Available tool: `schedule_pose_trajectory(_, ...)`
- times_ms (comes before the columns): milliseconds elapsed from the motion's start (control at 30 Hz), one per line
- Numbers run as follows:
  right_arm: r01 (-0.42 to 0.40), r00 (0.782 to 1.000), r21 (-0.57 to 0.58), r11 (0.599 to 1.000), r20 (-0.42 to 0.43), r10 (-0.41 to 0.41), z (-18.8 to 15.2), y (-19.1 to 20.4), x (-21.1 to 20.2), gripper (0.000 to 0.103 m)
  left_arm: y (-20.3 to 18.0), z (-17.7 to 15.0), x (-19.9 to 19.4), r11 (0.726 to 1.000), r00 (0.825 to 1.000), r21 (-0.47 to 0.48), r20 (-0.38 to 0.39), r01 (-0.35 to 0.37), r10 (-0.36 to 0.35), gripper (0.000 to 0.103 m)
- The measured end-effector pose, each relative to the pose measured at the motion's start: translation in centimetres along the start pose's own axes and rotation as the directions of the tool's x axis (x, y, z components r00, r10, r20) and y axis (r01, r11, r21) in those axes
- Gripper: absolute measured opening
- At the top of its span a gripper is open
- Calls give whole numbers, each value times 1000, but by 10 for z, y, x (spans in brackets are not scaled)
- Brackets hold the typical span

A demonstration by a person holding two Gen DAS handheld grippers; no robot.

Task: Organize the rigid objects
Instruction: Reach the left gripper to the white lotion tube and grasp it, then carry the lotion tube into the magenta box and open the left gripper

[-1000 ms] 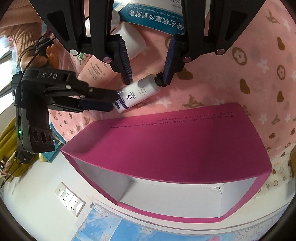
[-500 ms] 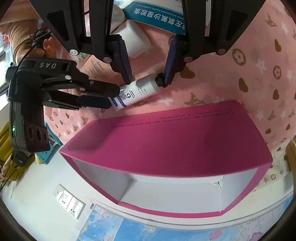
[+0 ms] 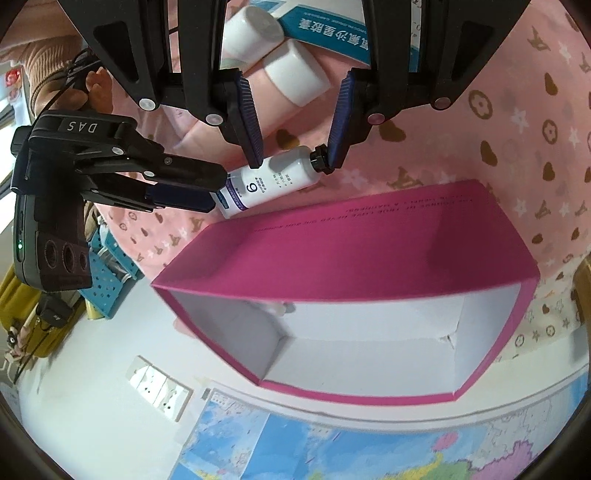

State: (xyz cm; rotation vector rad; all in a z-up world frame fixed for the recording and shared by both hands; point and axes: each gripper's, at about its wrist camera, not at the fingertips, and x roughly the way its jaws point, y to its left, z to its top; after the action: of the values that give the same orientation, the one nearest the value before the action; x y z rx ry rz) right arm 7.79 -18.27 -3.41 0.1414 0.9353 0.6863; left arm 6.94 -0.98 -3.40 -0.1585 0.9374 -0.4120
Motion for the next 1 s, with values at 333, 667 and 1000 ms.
schedule_pose_trajectory(333, 29, 998, -12, 1000, 49, -28, 0, 3, -24, 47, -16, 4, -12, 999, 999, 40, 32, 10, -11, 35)
schedule_pose_trajectory(667, 38, 996, -6, 999, 81, -38, -1, 3, -35, 47, -28, 4, -18, 998, 999, 60, 45, 25, -28, 35)
schedule_pose_trajectory(1000, 41, 990, -24, 999, 134, -38, 4, 6, -57, 47, -37, 8, -25, 997, 997, 70, 67, 41, -45, 35)
